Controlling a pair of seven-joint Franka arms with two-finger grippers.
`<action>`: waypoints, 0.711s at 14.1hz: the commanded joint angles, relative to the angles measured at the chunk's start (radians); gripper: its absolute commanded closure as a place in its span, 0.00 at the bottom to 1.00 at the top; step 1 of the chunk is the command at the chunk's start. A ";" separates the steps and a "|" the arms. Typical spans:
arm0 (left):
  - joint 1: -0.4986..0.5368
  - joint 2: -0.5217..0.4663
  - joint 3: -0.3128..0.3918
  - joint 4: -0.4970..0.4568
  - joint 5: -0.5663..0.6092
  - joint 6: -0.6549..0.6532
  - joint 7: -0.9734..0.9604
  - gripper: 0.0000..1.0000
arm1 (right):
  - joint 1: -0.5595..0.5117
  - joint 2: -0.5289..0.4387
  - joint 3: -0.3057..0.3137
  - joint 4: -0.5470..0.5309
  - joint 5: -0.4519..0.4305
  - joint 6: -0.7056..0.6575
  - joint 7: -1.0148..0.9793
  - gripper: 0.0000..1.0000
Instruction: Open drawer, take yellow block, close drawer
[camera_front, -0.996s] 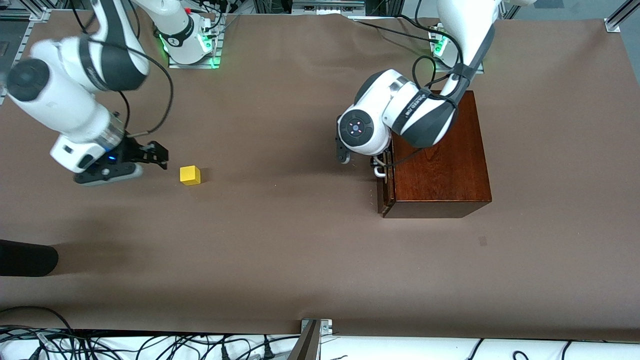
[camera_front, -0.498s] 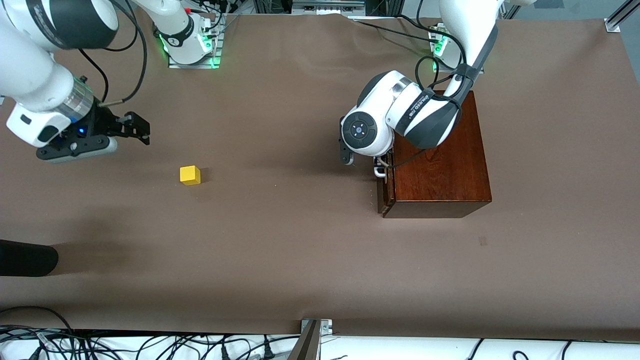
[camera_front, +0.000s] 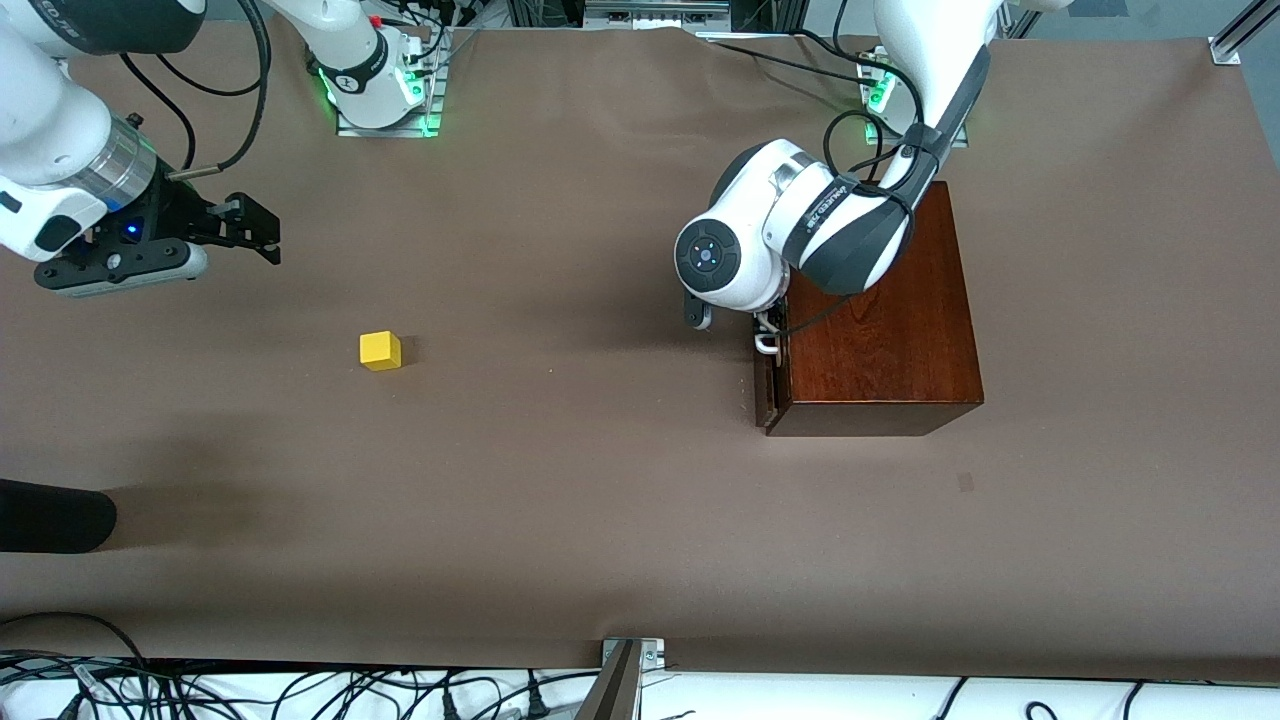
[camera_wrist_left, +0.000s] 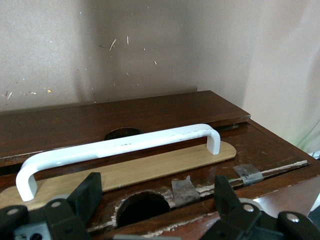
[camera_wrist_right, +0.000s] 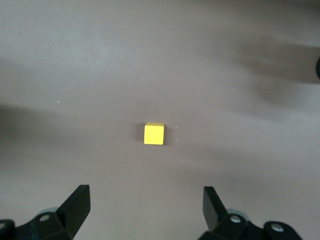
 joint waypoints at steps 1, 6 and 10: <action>0.008 -0.035 -0.005 0.014 0.011 -0.022 -0.003 0.00 | -0.016 0.025 0.008 0.080 0.013 -0.074 -0.004 0.00; 0.101 -0.174 0.003 0.074 -0.151 -0.021 -0.046 0.00 | -0.011 0.051 0.006 0.112 0.020 -0.082 -0.010 0.00; 0.302 -0.269 0.004 0.094 -0.159 -0.022 -0.046 0.00 | -0.010 0.053 0.008 0.114 0.046 -0.081 -0.012 0.00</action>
